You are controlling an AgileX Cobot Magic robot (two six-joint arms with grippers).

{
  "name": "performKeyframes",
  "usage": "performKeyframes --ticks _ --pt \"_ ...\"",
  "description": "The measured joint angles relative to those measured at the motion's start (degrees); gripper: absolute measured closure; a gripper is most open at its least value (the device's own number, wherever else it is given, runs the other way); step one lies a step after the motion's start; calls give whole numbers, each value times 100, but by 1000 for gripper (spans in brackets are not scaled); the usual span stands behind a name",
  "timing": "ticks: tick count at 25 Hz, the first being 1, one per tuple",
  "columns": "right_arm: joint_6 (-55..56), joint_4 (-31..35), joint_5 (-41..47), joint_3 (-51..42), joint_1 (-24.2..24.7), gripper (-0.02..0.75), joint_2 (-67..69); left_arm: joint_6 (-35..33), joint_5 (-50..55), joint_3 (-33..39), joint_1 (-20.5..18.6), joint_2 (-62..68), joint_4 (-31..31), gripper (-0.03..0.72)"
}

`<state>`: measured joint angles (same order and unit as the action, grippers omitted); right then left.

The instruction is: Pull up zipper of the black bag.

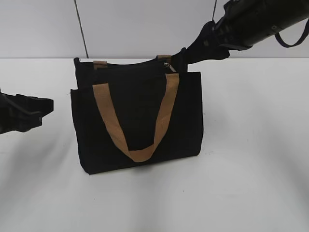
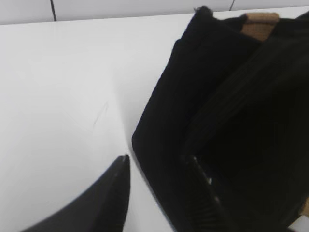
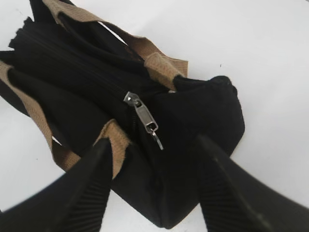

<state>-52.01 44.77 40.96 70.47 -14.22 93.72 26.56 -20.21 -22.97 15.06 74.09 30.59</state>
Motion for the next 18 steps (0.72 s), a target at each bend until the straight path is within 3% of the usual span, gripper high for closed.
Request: performKeyframes --ticks 5,18 --pt "146 -19 196 6 2 286 -219 50 456 0 0 -34 -449 348" --pt "336 -106 1110 6 9 281 -327 365 3151 -826 69 -1179 -1179 339"
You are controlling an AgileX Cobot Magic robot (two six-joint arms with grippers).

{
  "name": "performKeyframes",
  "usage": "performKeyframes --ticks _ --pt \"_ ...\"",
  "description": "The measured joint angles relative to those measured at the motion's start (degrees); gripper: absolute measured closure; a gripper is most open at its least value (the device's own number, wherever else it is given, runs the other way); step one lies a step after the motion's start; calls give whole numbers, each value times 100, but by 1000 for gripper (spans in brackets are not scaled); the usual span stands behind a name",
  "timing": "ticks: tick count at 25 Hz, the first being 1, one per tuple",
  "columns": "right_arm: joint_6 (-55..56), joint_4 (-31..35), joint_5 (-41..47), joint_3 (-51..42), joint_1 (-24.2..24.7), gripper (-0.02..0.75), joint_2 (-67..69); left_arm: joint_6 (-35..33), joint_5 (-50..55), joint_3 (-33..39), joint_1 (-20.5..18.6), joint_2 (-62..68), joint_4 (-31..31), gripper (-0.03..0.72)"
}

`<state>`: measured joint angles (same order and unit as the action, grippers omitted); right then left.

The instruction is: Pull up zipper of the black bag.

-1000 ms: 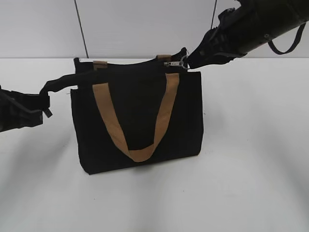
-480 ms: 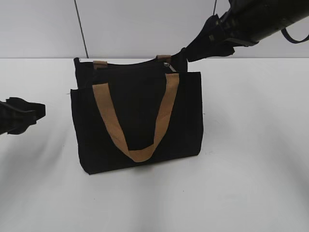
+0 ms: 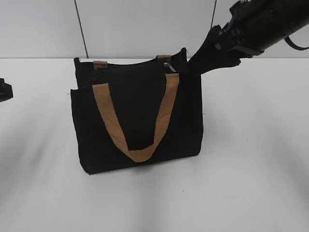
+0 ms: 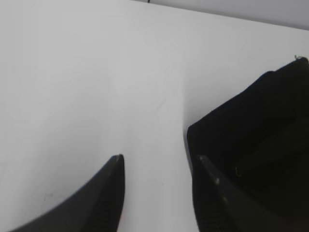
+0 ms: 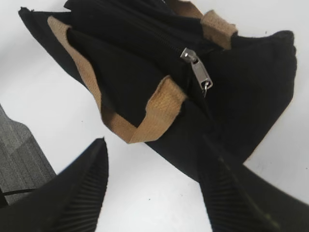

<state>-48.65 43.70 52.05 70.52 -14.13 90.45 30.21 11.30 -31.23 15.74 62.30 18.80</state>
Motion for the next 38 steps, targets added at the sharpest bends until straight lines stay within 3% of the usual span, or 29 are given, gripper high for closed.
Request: performKeyframes --ticks 7,13,21,31,38 --pt "139 -34 339 0 0 281 -111 -445 1049 -79 601 -399 -911 339" --pt "374 -256 363 0 0 281 -588 -678 1778 -79 978 -977 -1314 339" --pt "866 -728 672 0 0 281 -1444 -1686 3062 -82 1022 -2260 -2128 337" --pt "1641 -1317 1144 -19 4 281 -2617 -2162 4038 -82 1022 -3370 -2618 337" --pt "1981 -1503 1162 -1275 4 281 -4040 -2231 4570 -82 1022 -3890 -2764 337"
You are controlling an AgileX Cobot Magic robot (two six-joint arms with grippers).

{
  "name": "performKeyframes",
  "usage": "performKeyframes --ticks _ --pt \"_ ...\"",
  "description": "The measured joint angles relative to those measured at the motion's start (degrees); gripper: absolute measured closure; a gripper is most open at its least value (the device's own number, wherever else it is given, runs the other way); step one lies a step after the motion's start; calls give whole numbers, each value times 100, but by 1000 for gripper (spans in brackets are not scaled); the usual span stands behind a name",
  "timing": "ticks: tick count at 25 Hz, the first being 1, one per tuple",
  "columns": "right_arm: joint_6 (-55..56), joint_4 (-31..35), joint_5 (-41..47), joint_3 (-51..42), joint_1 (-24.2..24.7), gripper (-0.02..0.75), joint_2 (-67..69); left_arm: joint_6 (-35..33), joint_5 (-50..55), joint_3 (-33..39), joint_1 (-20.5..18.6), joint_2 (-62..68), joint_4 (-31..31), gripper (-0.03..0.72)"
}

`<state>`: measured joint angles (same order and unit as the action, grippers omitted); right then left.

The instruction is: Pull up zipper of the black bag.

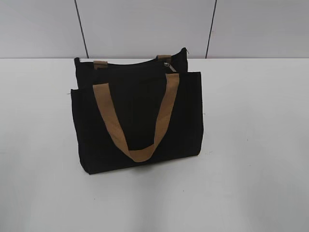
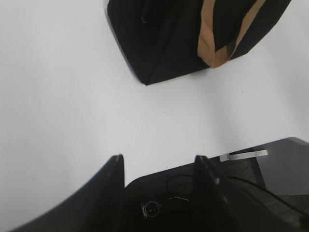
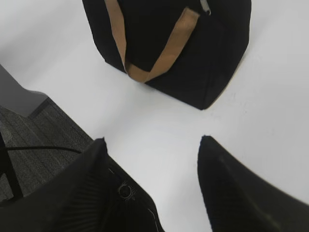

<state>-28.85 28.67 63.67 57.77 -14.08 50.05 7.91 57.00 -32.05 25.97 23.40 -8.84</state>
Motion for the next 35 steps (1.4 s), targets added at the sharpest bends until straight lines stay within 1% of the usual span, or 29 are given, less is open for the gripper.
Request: performKeyframes --ticks 4,9,14,19,22,25,27,28,31,35 --pt "313 -182 -9 -667 0 281 -1155 -81 237 0 0 -262 -4 337" --pt "1068 -941 77 -1115 0 281 -2300 -121 578 0 0 -744 11 337" --pt "1832 -1547 231 -1449 0 281 -3394 -132 875 -4 0 -1456 298 337" --pt "2338 -1891 488 -1895 0 281 -4379 -136 1012 -4 0 -2201 480 337" --pt "2627 -2218 588 -2118 0 281 -4902 -136 1049 -4 -47 -2373 674 337" --pt "2832 -2566 652 -2294 0 281 -5045 -136 1011 -4 -65 -2388 884 337" --pt "2885 -2696 652 -2379 0 281 -5045 -157 966 -4 -65 -2388 884 337" --pt "2885 -2735 652 -2419 0 281 -5045 -201 891 -4 -65 -2392 952 337" --pt "2885 -2807 621 -2614 0 282 -5045 -432 637 10 -65 -2394 884 337" --pt "2885 -2821 289 -2838 0 282 -5045 -583 407 171 -65 -2394 852 337"
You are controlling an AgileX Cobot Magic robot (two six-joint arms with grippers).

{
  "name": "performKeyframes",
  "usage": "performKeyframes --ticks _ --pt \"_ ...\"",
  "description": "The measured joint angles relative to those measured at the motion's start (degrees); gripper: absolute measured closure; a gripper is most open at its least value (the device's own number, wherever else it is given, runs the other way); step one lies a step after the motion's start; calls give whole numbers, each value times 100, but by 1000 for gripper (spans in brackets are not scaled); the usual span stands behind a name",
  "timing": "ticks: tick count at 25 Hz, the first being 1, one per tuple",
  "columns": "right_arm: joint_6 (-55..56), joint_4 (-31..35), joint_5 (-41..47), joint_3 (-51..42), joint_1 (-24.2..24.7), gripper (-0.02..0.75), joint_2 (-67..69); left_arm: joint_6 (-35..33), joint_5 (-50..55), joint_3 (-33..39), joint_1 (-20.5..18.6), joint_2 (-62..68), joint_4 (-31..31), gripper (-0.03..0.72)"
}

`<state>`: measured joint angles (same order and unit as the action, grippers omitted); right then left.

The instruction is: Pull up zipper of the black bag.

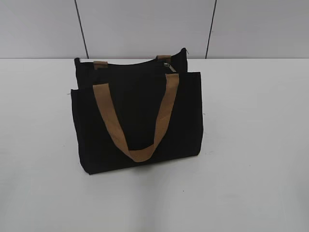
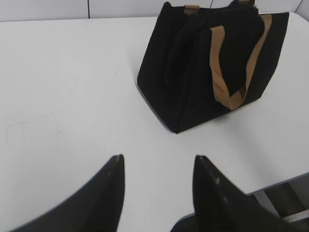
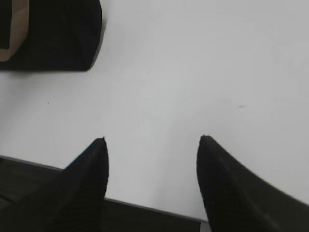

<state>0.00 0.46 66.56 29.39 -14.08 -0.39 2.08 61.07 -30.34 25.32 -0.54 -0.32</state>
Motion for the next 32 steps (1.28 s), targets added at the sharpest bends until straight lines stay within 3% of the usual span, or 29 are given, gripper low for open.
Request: performKeyframes --ticks 17,25,29,32 --pt "-661 28 -356 -158 0 282 0 -95 -28 14 0 0 -67 337" --pt "-677 28 -362 -176 0 282 0 -102 -28 14 0 0 -72 381" --pt "-677 28 -361 -176 76 282 0 -102 -28 14 -286 0 -71 395" --pt "-684 28 -361 -176 259 282 0 -108 -28 14 -756 0 -71 396"
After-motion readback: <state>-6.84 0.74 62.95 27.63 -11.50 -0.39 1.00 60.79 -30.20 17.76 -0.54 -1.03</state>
